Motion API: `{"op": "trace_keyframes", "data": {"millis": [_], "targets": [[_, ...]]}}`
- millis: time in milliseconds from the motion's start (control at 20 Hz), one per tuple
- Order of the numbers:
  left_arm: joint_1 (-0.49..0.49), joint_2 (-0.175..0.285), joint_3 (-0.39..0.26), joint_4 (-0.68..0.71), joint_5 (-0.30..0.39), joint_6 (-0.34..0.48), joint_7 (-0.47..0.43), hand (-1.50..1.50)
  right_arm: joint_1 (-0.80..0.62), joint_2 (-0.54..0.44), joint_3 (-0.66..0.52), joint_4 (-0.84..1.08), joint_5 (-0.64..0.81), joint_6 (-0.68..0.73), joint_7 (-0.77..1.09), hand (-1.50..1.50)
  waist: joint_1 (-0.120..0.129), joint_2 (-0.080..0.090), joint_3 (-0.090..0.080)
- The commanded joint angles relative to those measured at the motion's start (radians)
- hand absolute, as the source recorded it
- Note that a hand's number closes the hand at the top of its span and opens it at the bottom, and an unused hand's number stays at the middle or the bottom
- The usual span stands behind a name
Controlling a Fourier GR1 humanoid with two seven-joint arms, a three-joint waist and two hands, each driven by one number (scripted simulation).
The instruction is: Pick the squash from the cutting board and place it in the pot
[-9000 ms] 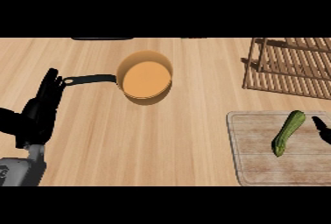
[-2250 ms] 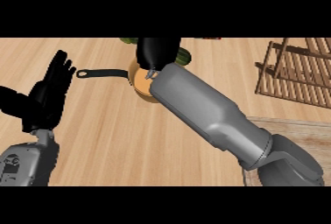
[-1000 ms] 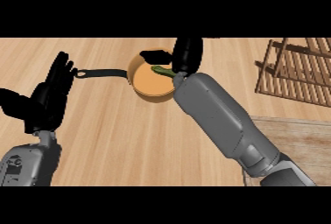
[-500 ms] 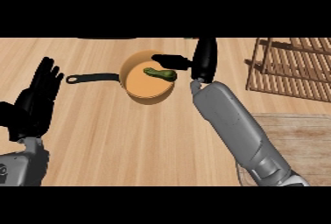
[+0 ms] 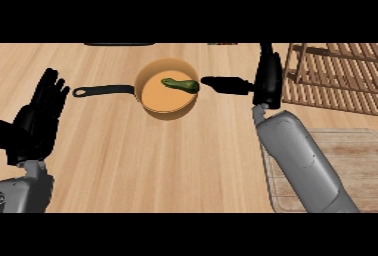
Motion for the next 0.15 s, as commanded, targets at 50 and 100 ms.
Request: {"op": "trace_keyframes", "data": {"millis": [50,100], "targets": [[-0.022,-0.042,-0.022,0.065,-0.042,0.021,-0.057,0.00,0.042,-0.023,-0.045,-0.098,0.009,0.080,0.037,-1.50,0.000,0.002,0.000],[-0.028,-0.025,-0.019,-0.062,-0.028,0.044,0.084,0.00,0.070,-0.022,-0.013,-0.168,0.053,0.069,0.117,-1.50,0.000,-0.001,0.000]]}}
